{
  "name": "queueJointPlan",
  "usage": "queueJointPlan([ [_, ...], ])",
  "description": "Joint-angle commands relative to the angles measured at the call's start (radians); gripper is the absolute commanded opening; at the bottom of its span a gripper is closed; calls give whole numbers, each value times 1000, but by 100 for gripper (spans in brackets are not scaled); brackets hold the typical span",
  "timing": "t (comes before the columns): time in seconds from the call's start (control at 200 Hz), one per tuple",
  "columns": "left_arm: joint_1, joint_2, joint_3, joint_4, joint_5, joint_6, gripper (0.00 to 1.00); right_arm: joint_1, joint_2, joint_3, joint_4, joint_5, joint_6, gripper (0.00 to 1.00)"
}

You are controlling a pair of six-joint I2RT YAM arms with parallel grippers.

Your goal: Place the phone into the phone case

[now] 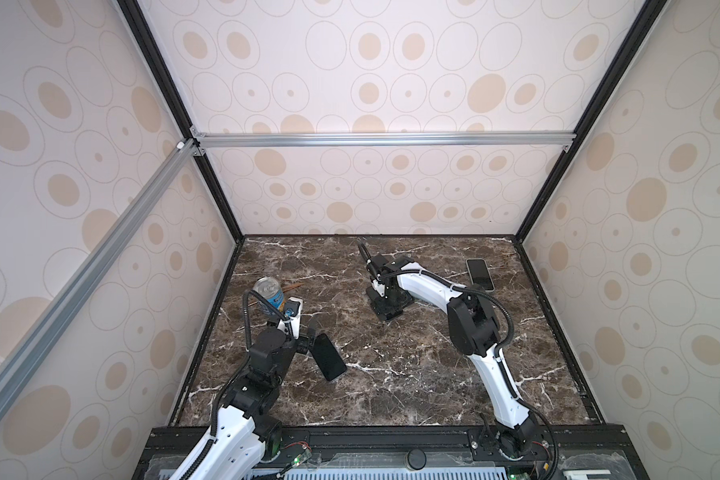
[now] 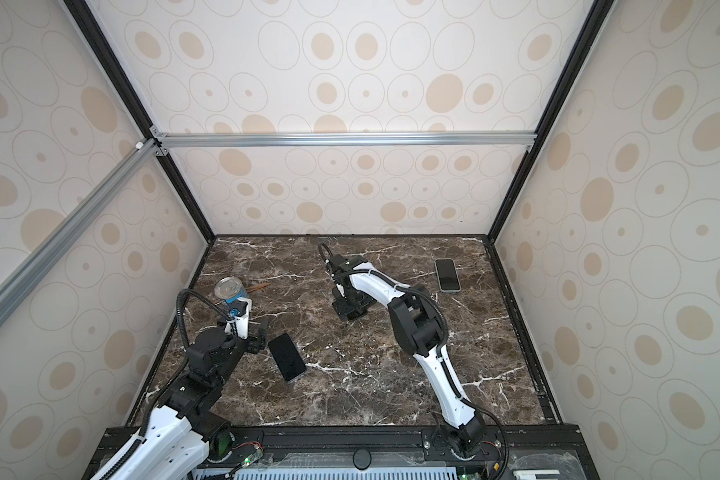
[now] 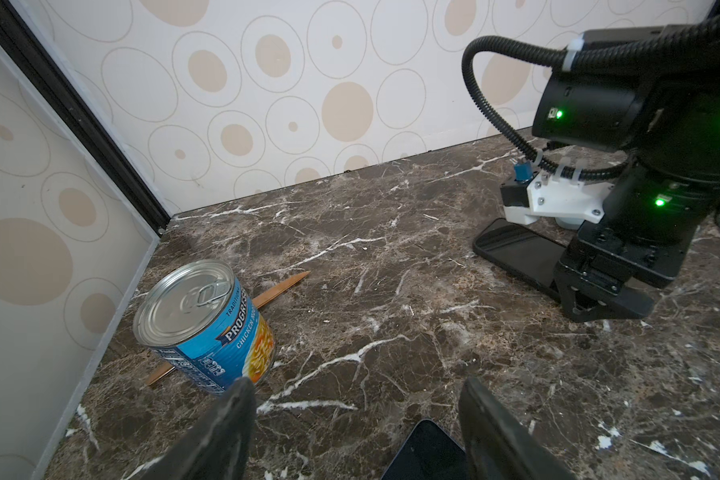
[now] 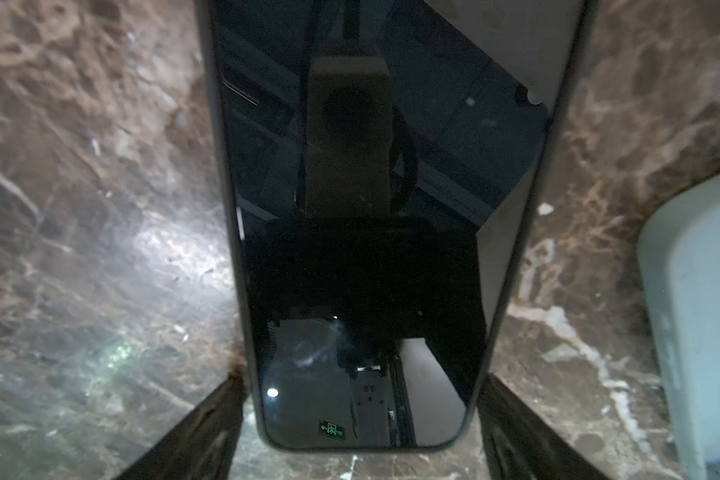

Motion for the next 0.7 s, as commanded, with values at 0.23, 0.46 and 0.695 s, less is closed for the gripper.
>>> queueJointPlan([
  [0.23,3,-7,8,21,-2,14,77,-11,27,-13,50,-19,35,78],
  [0.46,3,-9,7,22,5,10,77,-18,154,148,47,-13,74,68],
  [0.695,4,-11,9,19,-6,9,77,-22,312,418,55,-7,136,64],
])
